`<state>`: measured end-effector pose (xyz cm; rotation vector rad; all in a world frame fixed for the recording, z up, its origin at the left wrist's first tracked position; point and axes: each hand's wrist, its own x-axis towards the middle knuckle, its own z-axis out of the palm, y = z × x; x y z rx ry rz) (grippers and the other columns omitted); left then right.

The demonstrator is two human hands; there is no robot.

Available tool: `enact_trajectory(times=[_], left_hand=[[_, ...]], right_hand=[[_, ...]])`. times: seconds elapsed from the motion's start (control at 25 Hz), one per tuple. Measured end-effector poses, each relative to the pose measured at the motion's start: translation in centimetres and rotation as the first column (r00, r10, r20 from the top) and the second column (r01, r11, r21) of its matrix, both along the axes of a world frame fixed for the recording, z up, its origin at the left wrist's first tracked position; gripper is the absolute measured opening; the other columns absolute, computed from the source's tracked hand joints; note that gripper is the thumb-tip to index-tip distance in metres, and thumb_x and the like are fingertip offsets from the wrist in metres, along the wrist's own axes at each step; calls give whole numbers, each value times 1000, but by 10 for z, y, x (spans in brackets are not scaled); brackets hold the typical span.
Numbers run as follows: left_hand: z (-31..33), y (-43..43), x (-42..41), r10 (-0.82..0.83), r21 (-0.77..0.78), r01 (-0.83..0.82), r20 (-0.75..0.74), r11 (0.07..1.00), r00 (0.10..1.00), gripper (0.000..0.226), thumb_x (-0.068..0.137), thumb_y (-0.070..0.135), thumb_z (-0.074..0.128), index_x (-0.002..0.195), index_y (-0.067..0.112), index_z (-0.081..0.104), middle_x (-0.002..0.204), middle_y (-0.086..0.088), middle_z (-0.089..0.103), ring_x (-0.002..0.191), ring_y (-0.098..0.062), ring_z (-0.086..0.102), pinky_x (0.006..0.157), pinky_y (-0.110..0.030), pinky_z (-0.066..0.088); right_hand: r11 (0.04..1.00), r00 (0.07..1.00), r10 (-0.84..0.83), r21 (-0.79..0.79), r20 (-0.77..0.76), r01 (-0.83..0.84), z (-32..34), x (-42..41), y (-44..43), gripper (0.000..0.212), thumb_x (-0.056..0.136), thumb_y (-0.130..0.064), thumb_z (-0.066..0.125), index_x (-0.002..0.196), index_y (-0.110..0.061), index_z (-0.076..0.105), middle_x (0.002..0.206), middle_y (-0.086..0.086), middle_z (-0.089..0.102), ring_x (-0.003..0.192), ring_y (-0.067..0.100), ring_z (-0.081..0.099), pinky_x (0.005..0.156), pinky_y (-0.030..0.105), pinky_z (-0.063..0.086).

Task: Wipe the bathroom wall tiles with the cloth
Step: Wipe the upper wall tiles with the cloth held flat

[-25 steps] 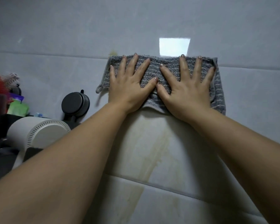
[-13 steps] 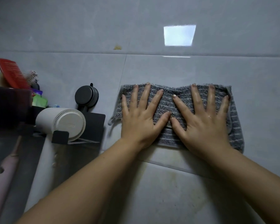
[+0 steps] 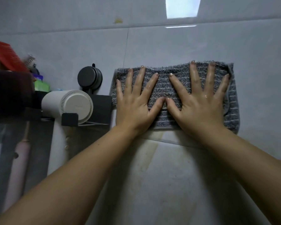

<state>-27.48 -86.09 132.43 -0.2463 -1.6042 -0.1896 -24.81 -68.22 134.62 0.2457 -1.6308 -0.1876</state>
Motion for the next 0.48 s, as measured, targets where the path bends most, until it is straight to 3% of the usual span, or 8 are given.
enact_trajectory(times=[0.32, 0.48], left_hand=[[-71, -11, 0, -3, -33, 3, 1, 999, 1000, 64, 95, 58, 34, 153, 32, 27, 164, -5, 17, 152, -32, 8, 118, -60, 12], [-61, 18, 1, 9, -38, -10, -22, 999, 1000, 66, 94, 62, 31, 154, 32, 29, 164, -7, 17, 152, -35, 8, 118, -63, 5]], right_hand=[[996, 998, -7, 86, -69, 13, -71, -4, -13, 58, 91, -55, 39, 145, -36, 39, 158, 14, 24, 143, 48, 16, 110, 71, 10], [997, 996, -33, 67, -85, 39, -65, 2, 23, 59, 91, -59, 38, 146, -37, 37, 158, 11, 25, 144, 46, 17, 111, 69, 10]])
